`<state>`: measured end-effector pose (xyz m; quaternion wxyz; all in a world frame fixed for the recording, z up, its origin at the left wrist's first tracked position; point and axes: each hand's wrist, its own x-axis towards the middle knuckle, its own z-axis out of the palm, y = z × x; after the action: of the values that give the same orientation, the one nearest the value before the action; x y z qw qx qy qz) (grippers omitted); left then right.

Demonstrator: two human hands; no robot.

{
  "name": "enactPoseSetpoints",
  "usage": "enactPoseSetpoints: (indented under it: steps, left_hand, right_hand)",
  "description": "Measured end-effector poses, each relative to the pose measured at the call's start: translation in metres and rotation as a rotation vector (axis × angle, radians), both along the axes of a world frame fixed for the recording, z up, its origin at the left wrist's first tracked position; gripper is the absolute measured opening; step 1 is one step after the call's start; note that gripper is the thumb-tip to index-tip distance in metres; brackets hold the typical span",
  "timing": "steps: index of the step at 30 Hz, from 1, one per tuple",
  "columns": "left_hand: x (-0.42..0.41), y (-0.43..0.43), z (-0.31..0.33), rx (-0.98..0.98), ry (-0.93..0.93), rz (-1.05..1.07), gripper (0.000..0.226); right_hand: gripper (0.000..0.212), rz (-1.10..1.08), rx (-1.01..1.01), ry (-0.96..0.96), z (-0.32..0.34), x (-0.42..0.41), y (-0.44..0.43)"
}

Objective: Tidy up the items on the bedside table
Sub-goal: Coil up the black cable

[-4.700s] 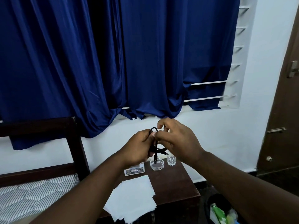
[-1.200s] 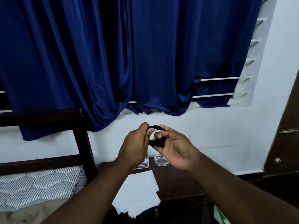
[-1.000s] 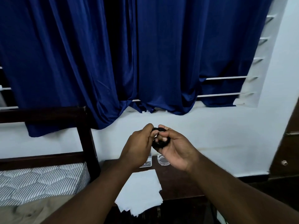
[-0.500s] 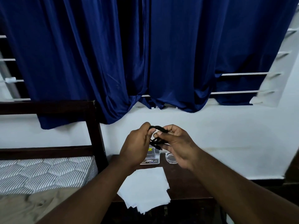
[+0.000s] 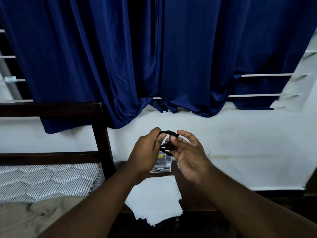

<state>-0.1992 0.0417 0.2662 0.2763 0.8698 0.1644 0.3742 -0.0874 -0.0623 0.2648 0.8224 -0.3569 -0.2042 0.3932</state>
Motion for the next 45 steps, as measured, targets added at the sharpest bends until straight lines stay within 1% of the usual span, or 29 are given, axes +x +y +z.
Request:
enactPoseSetpoints:
  steps: [4,7,11,12,13,15,17,19,22,24,27,30,33,37,39,42,43,45]
  left_hand:
    - [-0.003,0.005,0.001,-0.045,-0.01,-0.067,0.033]
    - [-0.003,0.011,-0.002,-0.012,0.02,-0.049,0.031]
    - [-0.003,0.016,-0.007,0.047,0.028,-0.007,0.029]
    - [-0.003,0.017,-0.008,0.073,0.034,0.006,0.029]
    - [-0.004,0.018,-0.009,0.092,0.036,0.018,0.029]
    - [-0.004,0.022,-0.012,0.093,0.03,0.036,0.028]
    - [-0.005,0.024,-0.016,0.064,0.031,0.053,0.027]
    - [-0.005,0.026,-0.019,0.05,0.03,0.069,0.027]
    - [-0.006,0.027,-0.021,0.05,0.034,0.076,0.028]
    - [-0.006,0.028,-0.022,0.047,0.041,0.067,0.029]
    - [-0.005,0.029,-0.025,0.045,0.057,0.047,0.028]
    - [-0.003,0.027,-0.028,0.078,0.108,0.032,0.027]
    - [-0.001,0.025,-0.03,0.087,0.113,0.026,0.026]
    - [-0.003,0.029,-0.029,0.052,0.064,0.036,0.027]
    - [-0.005,0.032,-0.028,0.014,0.037,0.058,0.029]
    - [-0.007,0.033,-0.029,0.008,0.036,0.079,0.029]
    - [-0.008,0.033,-0.03,0.013,0.033,0.079,0.028]
    - [-0.008,0.032,-0.032,0.022,0.03,0.083,0.028]
  right_hand:
    - [0.048,0.11,0.082,0.045,0.001,0.004,-0.002]
    - [0.046,0.126,0.079,0.041,-0.001,0.006,0.001]
    - [0.039,0.214,0.059,0.034,-0.004,0.01,0.005]
    - [0.037,0.202,0.055,-0.007,-0.006,0.011,0.006]
    - [0.034,0.158,0.024,-0.088,-0.007,0.012,0.008]
    - [0.031,0.02,-0.105,-0.327,-0.007,0.012,0.01]
    - [0.035,-0.065,-0.197,-0.492,-0.007,0.013,0.013]
    - [0.036,-0.043,-0.24,-0.559,-0.008,0.013,0.015]
    - [0.035,0.065,-0.278,-0.608,-0.01,0.012,0.017]
    - [0.036,0.099,-0.253,-0.589,-0.011,0.014,0.017]
    - [0.032,0.055,-0.241,-0.53,-0.012,0.01,0.018]
    - [0.023,-0.068,-0.261,-0.389,-0.017,0.003,0.022]
    - [0.024,-0.11,-0.242,-0.24,-0.021,0.001,0.027]
    - [0.032,-0.095,-0.226,-0.228,-0.018,-0.002,0.026]
    - [0.034,-0.038,-0.187,-0.164,-0.015,-0.004,0.026]
    - [0.032,0.08,-0.173,-0.05,-0.014,-0.004,0.026]
    - [0.03,0.111,-0.178,-0.048,-0.014,-0.004,0.026]
    - [0.026,0.13,-0.206,-0.12,-0.014,-0.003,0.025]
